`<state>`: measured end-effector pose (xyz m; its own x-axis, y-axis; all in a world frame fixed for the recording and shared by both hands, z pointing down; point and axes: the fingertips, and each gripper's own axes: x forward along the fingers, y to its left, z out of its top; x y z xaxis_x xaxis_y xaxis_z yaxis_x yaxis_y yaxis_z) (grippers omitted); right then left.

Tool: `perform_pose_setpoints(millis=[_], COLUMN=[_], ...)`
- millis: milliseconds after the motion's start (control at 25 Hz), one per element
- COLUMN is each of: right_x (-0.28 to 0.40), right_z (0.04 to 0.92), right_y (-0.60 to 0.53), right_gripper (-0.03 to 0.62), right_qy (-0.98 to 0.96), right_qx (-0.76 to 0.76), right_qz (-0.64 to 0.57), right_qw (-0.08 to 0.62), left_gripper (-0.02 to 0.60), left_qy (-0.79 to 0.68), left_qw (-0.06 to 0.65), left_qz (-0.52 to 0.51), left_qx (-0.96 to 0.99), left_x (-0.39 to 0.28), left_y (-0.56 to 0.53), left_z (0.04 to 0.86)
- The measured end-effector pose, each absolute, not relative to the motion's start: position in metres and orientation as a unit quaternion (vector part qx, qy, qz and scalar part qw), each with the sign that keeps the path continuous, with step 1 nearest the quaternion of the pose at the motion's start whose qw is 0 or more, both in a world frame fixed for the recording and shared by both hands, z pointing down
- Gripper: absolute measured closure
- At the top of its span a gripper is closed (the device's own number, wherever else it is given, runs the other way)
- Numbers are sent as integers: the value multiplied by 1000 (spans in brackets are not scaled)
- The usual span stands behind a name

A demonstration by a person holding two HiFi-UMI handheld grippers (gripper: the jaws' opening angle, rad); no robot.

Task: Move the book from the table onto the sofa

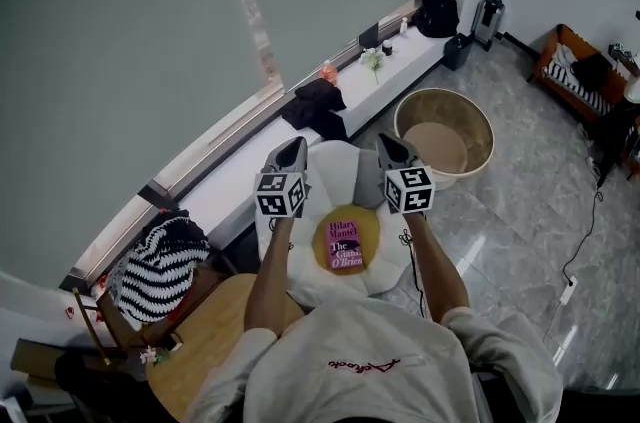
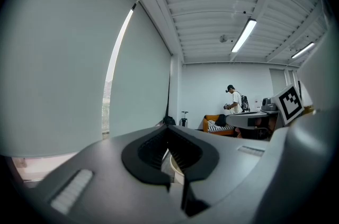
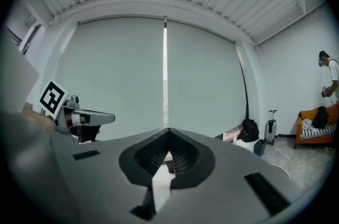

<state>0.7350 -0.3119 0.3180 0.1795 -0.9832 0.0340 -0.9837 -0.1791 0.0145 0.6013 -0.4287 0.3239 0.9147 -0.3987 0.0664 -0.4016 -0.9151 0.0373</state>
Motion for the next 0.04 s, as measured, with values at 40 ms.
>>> perform_pose_setpoints(millis=[40], right_x=[734], right_z=[319], right_y=[-312], right_gripper=[586], right_qy=[-641], right_qx=[767], right_qz=[9], right_qw=[17], left_gripper=[572], left_qy=[-205], left_qw=[26], left_qz=[30], left_qx=[978], left_x=[600], left_y=[-429], left_z=[325])
